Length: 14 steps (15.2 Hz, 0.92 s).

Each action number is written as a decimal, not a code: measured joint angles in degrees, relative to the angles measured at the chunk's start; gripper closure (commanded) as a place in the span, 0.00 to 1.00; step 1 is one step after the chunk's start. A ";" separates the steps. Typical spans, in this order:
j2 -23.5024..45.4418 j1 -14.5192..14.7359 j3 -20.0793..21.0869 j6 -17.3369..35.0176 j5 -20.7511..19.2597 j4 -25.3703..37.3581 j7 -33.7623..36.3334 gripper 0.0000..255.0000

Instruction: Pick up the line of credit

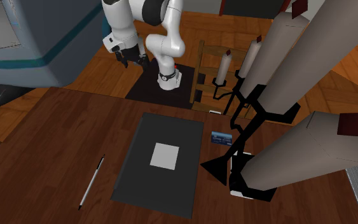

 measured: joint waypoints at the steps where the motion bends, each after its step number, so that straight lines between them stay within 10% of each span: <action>1: 0.00 0.00 0.00 0.00 0.00 0.00 0.00 0.00; 14: 0.24 0.87 13.49 -3.08 20.40 -0.83 30.79 0.00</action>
